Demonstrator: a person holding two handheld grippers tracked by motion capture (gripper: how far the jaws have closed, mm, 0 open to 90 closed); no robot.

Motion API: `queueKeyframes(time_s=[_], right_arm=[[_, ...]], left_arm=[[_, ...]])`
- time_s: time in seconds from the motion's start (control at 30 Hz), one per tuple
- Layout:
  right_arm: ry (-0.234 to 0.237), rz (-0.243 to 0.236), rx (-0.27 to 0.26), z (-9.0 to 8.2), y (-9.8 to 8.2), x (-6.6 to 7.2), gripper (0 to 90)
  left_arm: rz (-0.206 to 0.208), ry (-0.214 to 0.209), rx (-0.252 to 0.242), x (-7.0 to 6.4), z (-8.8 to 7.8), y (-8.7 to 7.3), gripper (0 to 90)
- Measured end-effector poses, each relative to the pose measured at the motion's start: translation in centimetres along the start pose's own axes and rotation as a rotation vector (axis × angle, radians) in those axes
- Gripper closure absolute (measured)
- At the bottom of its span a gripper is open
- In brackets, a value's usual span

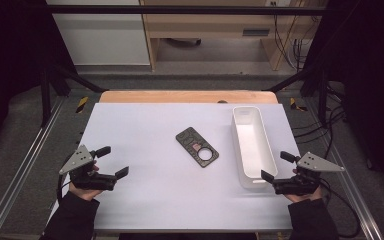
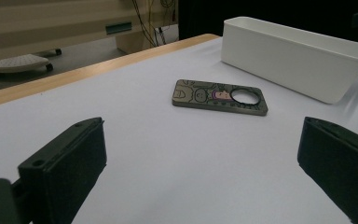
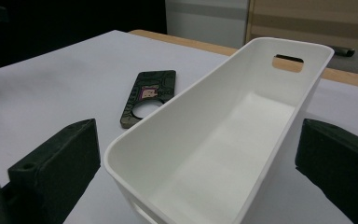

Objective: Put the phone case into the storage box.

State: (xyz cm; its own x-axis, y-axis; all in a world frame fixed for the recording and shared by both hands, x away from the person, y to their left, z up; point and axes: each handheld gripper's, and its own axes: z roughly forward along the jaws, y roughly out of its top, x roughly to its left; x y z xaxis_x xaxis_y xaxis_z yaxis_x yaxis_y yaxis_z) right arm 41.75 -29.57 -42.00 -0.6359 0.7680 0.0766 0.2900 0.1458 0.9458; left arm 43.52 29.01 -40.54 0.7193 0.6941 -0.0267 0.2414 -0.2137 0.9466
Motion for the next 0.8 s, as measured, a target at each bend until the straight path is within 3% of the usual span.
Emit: queueKeyframes(time_s=[0.57,0.8], right_arm=[[0.003,0.000,-0.006,-0.1,0.0,0.0,0.3],[0.007,-0.006,0.002,0.1,0.0,0.0,0.3]], left_arm=[[-0.036,0.015,0.040,-0.8,1.9,1.0,0.9],[-0.032,0.016,0.062,-1.6,3.2,1.8,1.2]])
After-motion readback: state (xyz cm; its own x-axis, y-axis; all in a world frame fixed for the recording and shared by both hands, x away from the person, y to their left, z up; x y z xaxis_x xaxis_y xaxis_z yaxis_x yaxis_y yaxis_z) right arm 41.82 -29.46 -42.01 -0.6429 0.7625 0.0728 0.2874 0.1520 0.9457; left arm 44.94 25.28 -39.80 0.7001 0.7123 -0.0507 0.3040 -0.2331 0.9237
